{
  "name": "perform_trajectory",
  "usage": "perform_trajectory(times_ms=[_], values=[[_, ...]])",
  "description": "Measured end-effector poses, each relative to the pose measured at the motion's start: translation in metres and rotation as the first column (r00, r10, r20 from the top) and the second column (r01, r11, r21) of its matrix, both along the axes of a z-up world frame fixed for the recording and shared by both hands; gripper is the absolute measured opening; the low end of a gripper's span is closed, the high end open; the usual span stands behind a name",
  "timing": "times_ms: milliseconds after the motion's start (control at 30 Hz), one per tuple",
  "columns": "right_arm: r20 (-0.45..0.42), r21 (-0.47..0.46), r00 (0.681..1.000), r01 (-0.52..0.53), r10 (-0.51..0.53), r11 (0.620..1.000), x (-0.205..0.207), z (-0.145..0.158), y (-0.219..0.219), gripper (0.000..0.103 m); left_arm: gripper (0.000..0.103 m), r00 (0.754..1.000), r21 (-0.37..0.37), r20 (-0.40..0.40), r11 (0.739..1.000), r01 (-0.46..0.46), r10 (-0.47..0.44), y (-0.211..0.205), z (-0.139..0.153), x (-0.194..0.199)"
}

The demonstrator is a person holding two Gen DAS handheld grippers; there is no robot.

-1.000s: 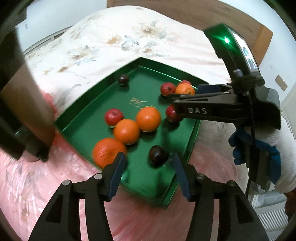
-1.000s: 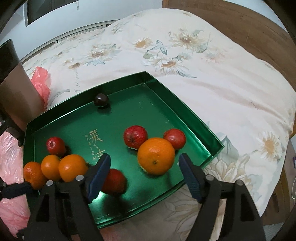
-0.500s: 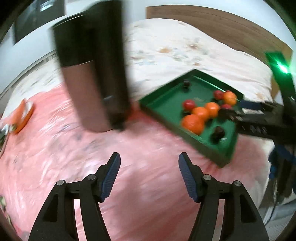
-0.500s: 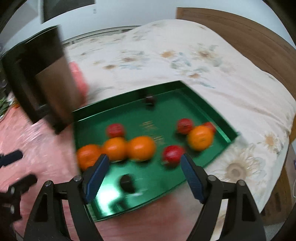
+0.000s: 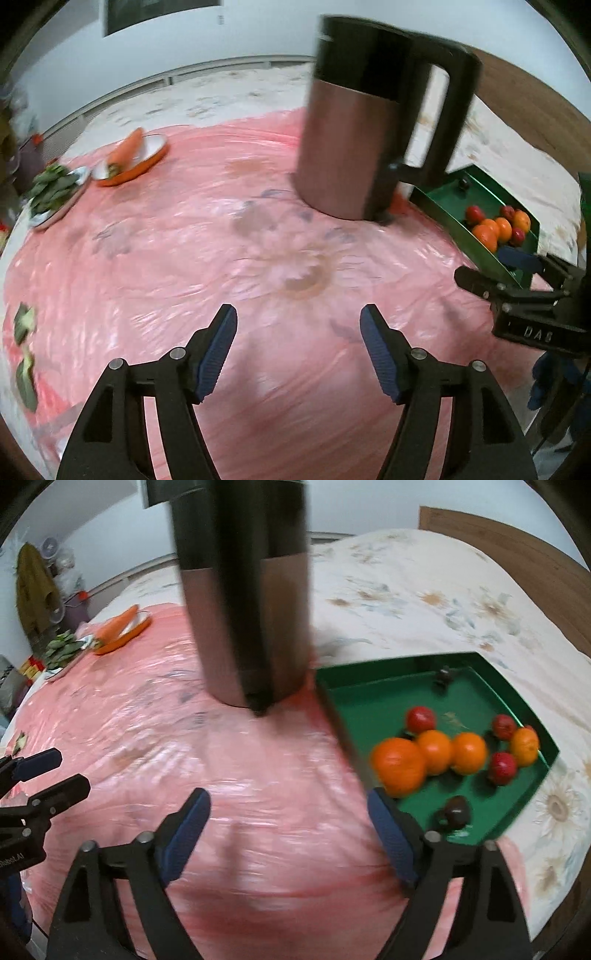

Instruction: Organize fruits

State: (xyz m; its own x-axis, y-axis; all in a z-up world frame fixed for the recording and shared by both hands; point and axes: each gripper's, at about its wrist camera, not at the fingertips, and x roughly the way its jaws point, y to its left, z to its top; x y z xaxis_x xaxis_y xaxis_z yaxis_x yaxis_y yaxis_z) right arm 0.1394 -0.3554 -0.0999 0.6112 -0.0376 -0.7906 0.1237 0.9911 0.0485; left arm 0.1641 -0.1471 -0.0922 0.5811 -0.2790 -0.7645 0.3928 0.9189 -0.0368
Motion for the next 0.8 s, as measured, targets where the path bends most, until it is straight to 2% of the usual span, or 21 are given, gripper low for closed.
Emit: perform_trajectory(times_ms=[267, 367, 533, 667, 800], values=[[0.091, -0.020, 0.992, -0.085, 0.087, 0.996, 0.007, 0.012, 0.050, 0.103, 0.064, 0.991, -0.040, 0.059, 0.992, -0.118, 0.121, 0.050, 0.015, -0.009], [0.121, -0.026, 0.986, -0.113, 0.116, 0.993, 0.007, 0.016, 0.064, 0.103, 0.073, 0.978, -0.030, 0.104, 0.983, -0.180, 0.182, 0.071, 0.020, -0.019], [0.192, -0.016, 0.974, -0.121, 0.122, 0.993, -0.005, 0.021, 0.080, 0.103, 0.078, 0.948, -0.050, 0.164, 0.962, -0.267, 0.272, 0.105, 0.025, -0.043], [0.231, 0.007, 0.968, -0.105, 0.100, 0.994, -0.023, 0.035, 0.088, 0.103, 0.081, 0.941, -0.031, 0.182, 0.959, -0.283, 0.284, 0.120, 0.031, -0.066], [0.234, 0.040, 0.968, -0.107, 0.095, 0.993, -0.038, 0.050, 0.096, 0.103, 0.096, 0.929, -0.035, 0.213, 0.953, -0.302, 0.302, 0.130, 0.044, -0.085]])
